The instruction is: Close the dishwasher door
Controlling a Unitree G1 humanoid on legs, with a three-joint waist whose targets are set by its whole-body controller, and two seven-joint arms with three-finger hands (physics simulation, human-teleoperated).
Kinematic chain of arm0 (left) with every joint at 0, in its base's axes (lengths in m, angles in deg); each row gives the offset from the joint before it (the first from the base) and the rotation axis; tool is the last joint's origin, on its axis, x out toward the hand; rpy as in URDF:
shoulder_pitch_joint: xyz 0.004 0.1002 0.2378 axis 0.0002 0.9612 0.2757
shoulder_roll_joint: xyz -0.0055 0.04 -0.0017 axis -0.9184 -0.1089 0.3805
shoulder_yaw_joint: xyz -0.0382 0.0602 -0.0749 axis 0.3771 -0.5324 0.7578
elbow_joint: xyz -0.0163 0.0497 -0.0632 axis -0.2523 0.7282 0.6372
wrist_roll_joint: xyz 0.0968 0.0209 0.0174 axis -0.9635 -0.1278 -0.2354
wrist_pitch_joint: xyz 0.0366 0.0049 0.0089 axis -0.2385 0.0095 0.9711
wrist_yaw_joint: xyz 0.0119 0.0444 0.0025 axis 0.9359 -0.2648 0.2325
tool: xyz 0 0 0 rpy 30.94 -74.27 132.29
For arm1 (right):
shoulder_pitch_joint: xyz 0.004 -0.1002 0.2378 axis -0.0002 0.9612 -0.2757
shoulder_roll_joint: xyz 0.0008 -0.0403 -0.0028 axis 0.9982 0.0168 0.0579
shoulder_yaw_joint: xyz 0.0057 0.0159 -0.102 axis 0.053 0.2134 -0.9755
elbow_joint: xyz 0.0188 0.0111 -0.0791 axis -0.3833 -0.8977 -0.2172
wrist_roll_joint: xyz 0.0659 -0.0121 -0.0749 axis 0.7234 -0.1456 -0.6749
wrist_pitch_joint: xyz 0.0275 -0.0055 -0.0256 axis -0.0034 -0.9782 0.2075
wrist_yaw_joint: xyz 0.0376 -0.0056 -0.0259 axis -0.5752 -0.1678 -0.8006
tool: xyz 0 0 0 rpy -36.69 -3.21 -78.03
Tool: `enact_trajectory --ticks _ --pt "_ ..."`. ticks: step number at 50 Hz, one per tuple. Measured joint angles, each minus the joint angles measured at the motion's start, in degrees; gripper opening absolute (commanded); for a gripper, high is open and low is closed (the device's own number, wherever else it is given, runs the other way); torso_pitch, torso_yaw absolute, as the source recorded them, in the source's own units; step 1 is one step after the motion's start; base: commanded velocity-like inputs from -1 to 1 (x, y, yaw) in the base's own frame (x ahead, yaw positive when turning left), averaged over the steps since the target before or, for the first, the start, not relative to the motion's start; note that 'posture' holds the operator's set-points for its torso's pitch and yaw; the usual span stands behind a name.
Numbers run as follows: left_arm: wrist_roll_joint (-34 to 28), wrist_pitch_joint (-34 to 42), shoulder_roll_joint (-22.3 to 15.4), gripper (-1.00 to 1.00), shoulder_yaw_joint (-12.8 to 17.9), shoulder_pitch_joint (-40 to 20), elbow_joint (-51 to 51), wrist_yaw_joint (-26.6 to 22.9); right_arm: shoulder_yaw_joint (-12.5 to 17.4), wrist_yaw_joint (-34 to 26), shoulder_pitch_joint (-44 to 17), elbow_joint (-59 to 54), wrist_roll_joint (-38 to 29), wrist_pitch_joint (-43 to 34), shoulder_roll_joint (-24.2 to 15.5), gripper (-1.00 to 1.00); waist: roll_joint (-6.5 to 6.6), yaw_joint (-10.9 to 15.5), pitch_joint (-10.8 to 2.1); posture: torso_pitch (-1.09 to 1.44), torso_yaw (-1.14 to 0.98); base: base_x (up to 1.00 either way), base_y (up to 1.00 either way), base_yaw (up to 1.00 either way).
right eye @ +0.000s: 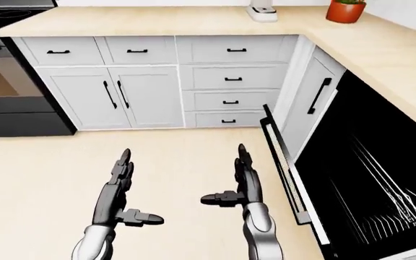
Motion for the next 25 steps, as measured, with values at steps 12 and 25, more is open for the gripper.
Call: enact_trajectory --ticks 12,25 --pt "0.0 0.1 0.5 1.00 -1.1 -0.1 0.3 -0.7 1.3 0.7 0.6 -0.2 0.0 0.6 -0.6 1.00 -1.03 -1.1 0.43 0.00 0.00 0.00 -0.25 0.00" --pt "0.0 0.3 0.0 1.00 0.2 0.3 0.5 0.0 -0.2 0.0 0.8 -0.5 0.1 0.3 0.1 1.00 1.62 0.0 -0.15 0.00 0.00 0.00 -0.25 0.00"
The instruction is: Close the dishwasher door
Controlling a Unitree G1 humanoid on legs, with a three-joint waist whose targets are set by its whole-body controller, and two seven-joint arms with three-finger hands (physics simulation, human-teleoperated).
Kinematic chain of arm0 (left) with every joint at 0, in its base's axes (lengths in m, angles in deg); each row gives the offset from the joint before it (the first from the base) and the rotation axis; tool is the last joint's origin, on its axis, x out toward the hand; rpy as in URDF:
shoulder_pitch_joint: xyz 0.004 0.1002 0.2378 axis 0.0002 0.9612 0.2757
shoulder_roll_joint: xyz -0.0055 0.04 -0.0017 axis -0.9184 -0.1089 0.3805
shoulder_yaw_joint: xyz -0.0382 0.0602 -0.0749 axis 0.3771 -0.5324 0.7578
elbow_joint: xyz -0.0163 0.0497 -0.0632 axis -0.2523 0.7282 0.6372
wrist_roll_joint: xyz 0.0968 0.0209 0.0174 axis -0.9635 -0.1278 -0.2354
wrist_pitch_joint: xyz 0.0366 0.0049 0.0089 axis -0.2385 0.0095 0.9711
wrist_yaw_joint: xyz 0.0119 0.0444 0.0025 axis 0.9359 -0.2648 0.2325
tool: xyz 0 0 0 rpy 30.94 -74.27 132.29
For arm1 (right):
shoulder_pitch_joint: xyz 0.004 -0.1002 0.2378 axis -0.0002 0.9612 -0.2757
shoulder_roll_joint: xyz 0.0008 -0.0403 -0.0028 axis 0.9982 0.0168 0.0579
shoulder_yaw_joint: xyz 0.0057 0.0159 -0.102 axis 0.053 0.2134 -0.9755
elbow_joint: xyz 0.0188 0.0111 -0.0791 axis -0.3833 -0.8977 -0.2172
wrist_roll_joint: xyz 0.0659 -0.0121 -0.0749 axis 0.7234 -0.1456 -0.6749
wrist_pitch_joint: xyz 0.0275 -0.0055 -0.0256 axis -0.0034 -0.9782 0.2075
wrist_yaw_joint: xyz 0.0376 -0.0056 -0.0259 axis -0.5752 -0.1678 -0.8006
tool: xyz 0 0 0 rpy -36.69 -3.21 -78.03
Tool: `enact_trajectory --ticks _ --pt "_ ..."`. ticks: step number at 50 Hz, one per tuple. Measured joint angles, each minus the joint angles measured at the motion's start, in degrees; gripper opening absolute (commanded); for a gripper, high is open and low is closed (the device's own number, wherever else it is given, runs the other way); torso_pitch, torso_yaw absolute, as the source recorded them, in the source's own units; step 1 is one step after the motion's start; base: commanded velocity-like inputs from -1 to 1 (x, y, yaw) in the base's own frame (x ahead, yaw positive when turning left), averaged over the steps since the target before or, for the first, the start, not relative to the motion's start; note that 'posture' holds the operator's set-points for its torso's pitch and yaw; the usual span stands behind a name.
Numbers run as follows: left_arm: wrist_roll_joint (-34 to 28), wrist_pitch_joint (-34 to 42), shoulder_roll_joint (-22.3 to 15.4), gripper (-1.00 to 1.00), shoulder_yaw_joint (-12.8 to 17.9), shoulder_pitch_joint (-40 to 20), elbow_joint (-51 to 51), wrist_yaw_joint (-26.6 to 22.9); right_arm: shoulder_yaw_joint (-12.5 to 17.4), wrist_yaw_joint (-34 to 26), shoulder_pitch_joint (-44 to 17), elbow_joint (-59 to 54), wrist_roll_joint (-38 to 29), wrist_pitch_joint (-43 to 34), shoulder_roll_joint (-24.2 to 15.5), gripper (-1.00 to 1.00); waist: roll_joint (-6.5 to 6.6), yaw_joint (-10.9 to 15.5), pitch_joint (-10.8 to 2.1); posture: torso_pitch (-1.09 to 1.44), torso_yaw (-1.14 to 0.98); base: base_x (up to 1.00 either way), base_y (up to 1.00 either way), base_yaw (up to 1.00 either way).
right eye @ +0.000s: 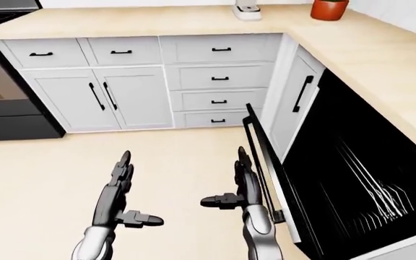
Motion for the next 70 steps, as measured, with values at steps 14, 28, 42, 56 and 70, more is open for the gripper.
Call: enact_trajectory --ticks 14,28,42,56,70 --pt "-0.1 -0.3 0.5 1.00 -1.4 -0.2 -0.3 -0.7 1.6 0.8 -0.3 0.2 0.2 0.1 -0.8 1.00 -2.72 -1.1 0.61 0.00 0.00 0.00 -0.25 0.00" --pt "0.0 0.1 0.0 1.00 -0.2 0.1 -0.5 0.0 0.1 0.0 -0.8 0.4 0.2 -0.8 -0.1 1.00 -0.28 -0.2 0.05 0.00 0.00 0.00 -0.25 0.00" --pt "0.0 0.0 0.5 1.00 -1.3 -0.3 -0.4 -0.7 1.6 0.7 -0.3 1.0 0.0 0.0 -0.8 1.00 -4.35 -1.6 0.72 0.00 0.00 0.00 -0.14 0.00" --pt "0.2 0.0 0.1 1.00 0.0 -0.8 0.8 -0.1 1.6 1.4 0.3 8.4 -0.4 -5.8 -1.1 1.00 -2.66 -1.7 -0.29 0.00 0.00 0.00 0.00 0.00" --pt "1.7 1.7 -0.2 1.00 1.7 -2.4 -0.7 -0.8 2.8 -0.2 -29.0 -34.2 0.7 1.7 -2.3 1.00 -2.52 -1.4 -1.72 0.00 0.00 0.00 0.00 0.00"
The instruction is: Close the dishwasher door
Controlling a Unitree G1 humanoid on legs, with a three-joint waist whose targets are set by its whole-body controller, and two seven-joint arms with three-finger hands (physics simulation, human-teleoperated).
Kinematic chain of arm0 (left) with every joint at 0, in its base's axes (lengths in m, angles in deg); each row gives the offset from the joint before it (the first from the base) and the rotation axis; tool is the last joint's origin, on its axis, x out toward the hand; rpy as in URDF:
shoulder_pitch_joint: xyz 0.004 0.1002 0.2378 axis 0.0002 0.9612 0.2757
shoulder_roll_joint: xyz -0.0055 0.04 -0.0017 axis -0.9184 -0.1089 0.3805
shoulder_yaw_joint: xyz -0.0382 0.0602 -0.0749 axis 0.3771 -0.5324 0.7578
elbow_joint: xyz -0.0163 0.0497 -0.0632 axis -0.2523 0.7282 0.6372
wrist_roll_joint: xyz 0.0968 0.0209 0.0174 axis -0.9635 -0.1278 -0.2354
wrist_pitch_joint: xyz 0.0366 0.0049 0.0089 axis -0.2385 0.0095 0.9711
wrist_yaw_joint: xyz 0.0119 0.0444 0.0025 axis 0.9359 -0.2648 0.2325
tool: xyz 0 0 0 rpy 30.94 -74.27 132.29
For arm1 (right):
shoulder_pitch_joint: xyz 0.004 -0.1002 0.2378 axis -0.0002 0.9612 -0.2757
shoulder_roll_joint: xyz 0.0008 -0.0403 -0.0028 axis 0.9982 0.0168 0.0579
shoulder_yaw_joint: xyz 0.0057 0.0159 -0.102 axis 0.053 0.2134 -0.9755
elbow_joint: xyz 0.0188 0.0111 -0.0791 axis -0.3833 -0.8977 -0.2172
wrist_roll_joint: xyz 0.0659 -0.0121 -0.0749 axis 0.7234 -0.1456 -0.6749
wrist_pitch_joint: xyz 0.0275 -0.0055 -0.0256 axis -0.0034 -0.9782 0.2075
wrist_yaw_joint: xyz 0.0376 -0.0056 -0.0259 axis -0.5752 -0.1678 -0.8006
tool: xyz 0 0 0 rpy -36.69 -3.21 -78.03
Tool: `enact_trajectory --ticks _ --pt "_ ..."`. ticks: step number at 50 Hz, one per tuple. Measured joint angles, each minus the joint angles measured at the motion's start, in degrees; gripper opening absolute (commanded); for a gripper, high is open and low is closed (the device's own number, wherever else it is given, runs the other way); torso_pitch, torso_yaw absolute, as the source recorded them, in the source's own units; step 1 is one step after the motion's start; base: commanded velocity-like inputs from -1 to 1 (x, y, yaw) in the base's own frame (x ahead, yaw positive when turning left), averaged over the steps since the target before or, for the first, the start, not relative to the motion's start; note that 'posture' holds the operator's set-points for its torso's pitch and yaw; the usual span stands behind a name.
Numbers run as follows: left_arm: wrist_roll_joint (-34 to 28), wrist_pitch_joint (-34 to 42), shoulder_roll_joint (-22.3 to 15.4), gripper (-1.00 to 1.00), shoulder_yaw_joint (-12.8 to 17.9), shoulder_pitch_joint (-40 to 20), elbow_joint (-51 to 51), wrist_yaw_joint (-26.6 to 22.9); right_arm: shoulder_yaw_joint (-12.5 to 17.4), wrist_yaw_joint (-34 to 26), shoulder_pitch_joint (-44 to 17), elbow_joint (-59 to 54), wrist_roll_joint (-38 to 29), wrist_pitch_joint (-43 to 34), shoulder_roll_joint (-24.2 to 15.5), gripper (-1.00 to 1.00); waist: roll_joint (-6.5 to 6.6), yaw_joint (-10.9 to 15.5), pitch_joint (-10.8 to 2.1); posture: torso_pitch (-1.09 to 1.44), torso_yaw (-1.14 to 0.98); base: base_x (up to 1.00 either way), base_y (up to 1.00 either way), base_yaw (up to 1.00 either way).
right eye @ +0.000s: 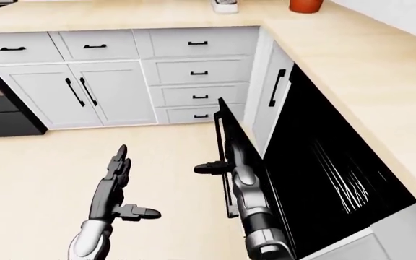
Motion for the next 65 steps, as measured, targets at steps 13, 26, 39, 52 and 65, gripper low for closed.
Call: enact_trajectory --ticks 13,26,39,52,65 --pt "0.8 1.3 -0.1 1.00 0.5 -0.6 -0.5 -0.4 4.5 -7.2 -25.2 -35.5 1.1 10.5 1.9 1.00 0.45 0.2 -0.18 0.00 0.00 0.00 0.00 0.00" --pt "1.2 2.1 -0.1 1.00 0.9 -0.2 -1.9 -0.6 14.8 -10.2 -27.9 -38.5 3.4 -2.2 1.9 1.00 -0.07 0.6 0.42 0.00 0.00 0.00 0.00 0.00" --pt "1.5 3.2 0.0 1.00 0.9 1.4 -5.2 -1.2 19.6 -9.9 -25.7 -39.0 7.2 -12.5 3.0 1.00 -0.51 0.7 0.80 0.00 0.00 0.00 0.00 0.00" --pt "2.5 4.6 -0.5 1.00 2.6 -0.5 -4.6 -1.8 19.6 -9.4 -25.2 -38.5 8.7 -15.7 3.2 1.00 -0.61 0.9 0.64 0.00 0.00 0.00 0.00 0.00" --pt "2.7 4.8 -0.2 1.00 2.4 1.1 -6.3 -1.8 16.7 -9.5 -24.0 -38.7 5.7 -19.9 4.9 1.00 -0.42 0.8 0.40 0.00 0.00 0.00 0.00 0.00"
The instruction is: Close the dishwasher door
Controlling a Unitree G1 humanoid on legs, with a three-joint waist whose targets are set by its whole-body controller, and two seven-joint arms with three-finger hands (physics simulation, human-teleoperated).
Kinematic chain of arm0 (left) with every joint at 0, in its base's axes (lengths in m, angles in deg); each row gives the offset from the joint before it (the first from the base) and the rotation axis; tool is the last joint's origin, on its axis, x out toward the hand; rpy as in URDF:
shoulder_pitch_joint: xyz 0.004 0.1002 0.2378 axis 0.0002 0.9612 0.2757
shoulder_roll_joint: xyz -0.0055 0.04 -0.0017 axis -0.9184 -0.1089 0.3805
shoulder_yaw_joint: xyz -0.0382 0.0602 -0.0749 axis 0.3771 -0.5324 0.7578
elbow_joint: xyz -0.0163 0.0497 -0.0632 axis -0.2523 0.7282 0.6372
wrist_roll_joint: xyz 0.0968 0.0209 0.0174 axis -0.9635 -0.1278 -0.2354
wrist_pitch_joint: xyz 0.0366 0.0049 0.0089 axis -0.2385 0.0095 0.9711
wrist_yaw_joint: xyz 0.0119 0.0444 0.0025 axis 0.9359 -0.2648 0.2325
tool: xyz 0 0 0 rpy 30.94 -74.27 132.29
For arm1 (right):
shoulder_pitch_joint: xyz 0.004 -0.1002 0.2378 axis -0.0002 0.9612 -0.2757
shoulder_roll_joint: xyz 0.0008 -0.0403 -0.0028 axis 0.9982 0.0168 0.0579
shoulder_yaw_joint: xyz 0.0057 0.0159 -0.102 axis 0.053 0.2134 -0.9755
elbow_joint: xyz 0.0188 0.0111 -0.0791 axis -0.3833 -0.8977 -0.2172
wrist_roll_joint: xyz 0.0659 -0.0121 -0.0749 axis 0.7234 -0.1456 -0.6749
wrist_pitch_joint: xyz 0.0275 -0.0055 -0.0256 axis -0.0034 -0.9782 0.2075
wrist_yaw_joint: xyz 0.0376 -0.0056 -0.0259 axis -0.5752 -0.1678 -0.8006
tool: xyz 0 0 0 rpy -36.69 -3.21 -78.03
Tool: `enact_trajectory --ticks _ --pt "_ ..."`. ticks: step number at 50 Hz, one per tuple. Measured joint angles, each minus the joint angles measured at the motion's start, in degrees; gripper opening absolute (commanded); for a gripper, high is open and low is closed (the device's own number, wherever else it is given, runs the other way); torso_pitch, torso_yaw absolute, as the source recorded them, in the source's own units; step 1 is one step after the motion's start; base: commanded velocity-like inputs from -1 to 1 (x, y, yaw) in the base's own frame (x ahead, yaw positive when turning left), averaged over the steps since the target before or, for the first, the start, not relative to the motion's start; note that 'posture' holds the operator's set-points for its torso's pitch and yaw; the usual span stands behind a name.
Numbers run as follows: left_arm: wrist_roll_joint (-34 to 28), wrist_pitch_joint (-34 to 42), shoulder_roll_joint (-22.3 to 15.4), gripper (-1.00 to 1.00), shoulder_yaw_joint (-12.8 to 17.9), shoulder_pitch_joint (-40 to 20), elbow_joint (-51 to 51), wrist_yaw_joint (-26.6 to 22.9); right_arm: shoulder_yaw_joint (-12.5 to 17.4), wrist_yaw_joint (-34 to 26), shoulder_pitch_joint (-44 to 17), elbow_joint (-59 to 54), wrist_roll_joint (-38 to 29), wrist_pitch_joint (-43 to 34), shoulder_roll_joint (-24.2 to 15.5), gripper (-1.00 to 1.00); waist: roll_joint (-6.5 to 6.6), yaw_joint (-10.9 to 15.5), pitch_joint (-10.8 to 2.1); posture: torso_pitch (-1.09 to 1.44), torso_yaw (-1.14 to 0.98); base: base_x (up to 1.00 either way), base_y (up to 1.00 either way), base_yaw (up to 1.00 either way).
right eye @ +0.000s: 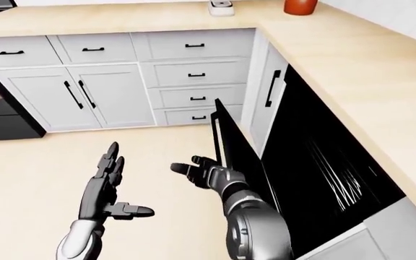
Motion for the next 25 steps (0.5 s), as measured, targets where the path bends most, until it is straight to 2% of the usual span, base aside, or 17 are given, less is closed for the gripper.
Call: enact_trajectory --ticks 6,16,25 --pt "0.4 0.5 -0.2 1.00 0.6 -0.4 -0.3 -0.3 -0.2 0.6 -0.2 0.0 -3.5 -2.5 1.2 1.00 0.13 0.1 -0.13 0.00 0.00 0.00 0.00 0.00" --pt "0.5 0.8 0.0 1.00 0.5 -0.1 -1.1 -0.4 -2.3 1.5 0.3 0.1 -9.3 -5.8 0.7 1.00 0.27 0.2 -0.31 0.00 0.00 0.00 0.00 0.00" --pt "0.7 1.4 -0.1 1.00 1.0 0.0 -2.1 -0.6 -2.6 1.5 0.6 0.1 -12.9 -6.7 -0.2 1.00 0.28 0.1 -0.31 0.00 0.00 0.00 0.00 0.00"
